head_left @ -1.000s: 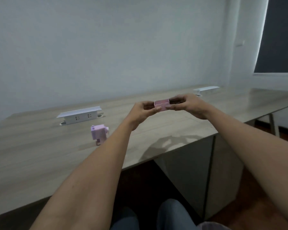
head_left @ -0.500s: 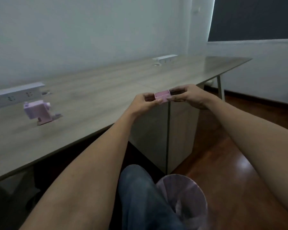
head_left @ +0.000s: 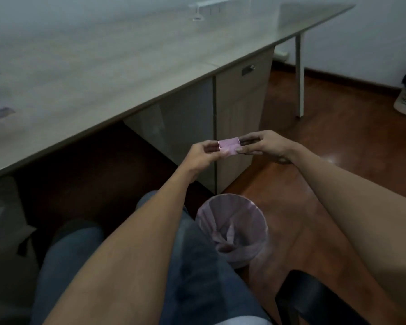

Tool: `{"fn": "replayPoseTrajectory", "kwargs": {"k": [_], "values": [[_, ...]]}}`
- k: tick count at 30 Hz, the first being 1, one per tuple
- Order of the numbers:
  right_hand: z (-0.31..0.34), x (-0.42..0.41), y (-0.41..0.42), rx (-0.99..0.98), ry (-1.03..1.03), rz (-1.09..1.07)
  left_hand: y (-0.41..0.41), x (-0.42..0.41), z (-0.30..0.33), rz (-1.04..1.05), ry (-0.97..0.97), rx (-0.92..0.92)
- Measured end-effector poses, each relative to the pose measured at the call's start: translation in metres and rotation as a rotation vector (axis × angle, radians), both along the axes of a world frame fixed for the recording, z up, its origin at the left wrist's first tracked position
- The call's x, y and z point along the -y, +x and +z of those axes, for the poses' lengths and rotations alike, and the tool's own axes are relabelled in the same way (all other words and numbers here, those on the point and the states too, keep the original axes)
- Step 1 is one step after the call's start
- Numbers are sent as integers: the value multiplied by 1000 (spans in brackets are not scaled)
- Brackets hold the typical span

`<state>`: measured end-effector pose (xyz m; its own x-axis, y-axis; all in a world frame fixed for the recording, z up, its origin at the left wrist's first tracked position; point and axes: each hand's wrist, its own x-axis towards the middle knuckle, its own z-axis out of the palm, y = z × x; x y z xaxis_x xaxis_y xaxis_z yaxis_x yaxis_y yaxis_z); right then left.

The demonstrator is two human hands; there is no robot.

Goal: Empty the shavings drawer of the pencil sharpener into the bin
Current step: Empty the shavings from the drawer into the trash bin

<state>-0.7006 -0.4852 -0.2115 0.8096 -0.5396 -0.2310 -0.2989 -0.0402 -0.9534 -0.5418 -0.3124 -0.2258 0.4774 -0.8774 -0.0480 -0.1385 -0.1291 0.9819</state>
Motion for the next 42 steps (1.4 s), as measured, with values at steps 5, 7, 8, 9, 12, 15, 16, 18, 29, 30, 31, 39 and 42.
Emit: {"fn": "replayPoseTrajectory", "kwargs": {"k": [5,7,8,9,12,15,16,18,29,30,31,39,42], "values": [[-66,-5,-9,-79,155,-22,-4,3,-61,-32,142,-120],[-89,-8,-11,-141,230,-24,-7,1,-80,-62,227,-164],[-99,-10,-13,-171,267,-21,-8,0,-89,-71,272,-190],[-107,-13,-14,-192,301,-15,-10,-2,-96,-74,309,-219],[-129,-21,-16,-245,359,24,-13,-4,-116,-47,386,-290],[-148,-27,-17,-289,390,55,-13,-7,-130,-37,444,-354],[-153,-29,-17,-298,401,61,-13,-7,-135,-38,461,-365],[-160,-32,-16,-309,422,54,-11,-7,-143,-30,482,-395],[-172,-37,-5,-312,675,-60,-8,2,-155,65,613,-562],[-171,-37,-3,-309,689,-78,-9,3,-153,87,601,-594],[-171,-36,-3,-313,701,-92,-9,5,-152,105,591,-621],[-165,-36,11,-380,797,-203,-10,13,-142,143,663,-669],[-162,-33,15,-410,808,-216,-10,18,-137,162,680,-656]]}}
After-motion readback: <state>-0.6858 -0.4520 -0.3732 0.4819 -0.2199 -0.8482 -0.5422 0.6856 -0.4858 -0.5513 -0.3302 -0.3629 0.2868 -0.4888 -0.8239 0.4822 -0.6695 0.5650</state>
